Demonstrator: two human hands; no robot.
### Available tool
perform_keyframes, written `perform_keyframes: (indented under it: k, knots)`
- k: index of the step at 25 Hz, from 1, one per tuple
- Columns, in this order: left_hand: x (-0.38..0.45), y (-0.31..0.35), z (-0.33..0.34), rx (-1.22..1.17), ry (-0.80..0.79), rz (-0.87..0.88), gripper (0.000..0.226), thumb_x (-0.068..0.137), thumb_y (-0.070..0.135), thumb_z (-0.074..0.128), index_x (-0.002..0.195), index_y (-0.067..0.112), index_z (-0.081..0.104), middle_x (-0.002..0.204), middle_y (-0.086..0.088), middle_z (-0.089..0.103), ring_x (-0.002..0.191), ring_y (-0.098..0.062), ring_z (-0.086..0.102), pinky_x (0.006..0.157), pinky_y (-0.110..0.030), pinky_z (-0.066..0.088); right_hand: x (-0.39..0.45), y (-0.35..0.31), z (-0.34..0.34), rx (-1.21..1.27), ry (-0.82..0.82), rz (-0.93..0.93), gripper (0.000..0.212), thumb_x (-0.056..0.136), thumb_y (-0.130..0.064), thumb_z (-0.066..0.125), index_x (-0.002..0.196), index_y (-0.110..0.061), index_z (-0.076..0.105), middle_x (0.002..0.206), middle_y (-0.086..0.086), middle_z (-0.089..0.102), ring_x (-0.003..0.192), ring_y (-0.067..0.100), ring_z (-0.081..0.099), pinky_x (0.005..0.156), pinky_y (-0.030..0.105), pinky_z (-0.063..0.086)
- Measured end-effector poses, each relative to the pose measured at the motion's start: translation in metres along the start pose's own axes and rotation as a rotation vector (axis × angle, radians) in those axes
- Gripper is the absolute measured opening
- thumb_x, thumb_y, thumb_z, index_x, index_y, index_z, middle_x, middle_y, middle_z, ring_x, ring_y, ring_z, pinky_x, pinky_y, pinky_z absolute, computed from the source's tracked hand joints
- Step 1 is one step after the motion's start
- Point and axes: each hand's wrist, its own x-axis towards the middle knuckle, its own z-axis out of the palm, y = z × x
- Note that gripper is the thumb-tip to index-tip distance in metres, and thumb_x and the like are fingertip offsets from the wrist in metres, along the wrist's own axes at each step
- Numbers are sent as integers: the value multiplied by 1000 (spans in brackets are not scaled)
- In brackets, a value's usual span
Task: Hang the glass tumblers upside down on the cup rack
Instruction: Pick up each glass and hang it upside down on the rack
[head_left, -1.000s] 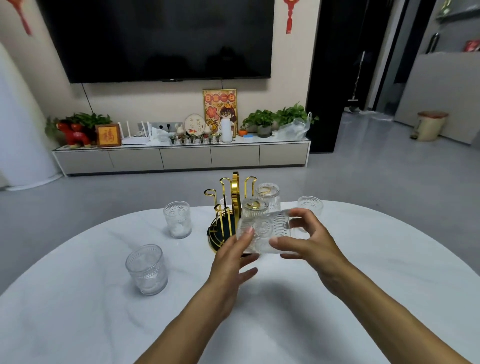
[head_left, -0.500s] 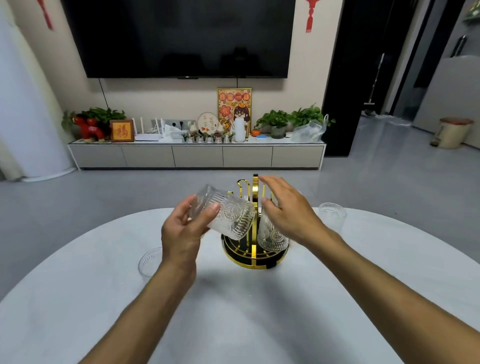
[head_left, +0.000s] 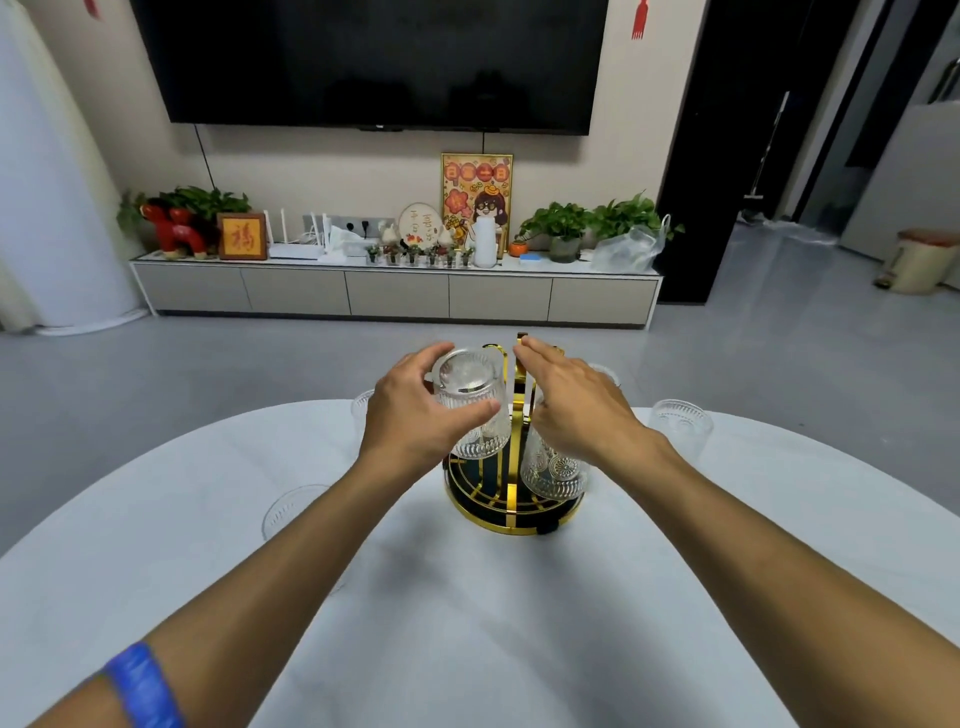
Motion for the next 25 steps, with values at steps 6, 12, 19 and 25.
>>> perform_keyframes:
  k: [6, 12, 19, 25]
  knots:
    - [-12, -14, 22, 189, -125, -16, 83, 63, 49, 84, 135, 20, 55, 126, -4, 63, 109, -23, 60, 91, -39, 52, 1, 2, -1, -38, -26, -2, 78, 82, -3, 48, 152, -22, 19, 163, -5, 15, 136, 36, 36, 105, 52, 38]
    - [-14, -23, 28, 127, -151, -86, 85, 63, 48, 85, 136, 19, 53, 130, -5, 62, 113, -24, 58, 94, -44, 51, 1, 1, 3, -42, -23, 4, 79, 83, -2, 47, 153, -23, 17, 163, -6, 13, 135, 38, 37, 103, 54, 38]
    - [-44, -31, 3, 24, -266, -129, 102, 66, 55, 80, 149, 29, 28, 149, 1, 45, 131, -20, 44, 100, -39, 44, -29, -15, 0, 154, 184, -76, 73, 77, 3, 45, 145, -20, 35, 160, 2, 26, 136, 31, 34, 105, 49, 37]
    - [-88, -103, -63, 571, -192, -286, 94, 67, 49, 78, 148, 35, 30, 158, -4, 27, 141, -30, 27, 106, -44, 31, -110, -53, 56, 470, 195, -86, 62, 71, 13, 41, 124, -11, 60, 139, 4, 53, 128, 25, 46, 104, 23, 33]
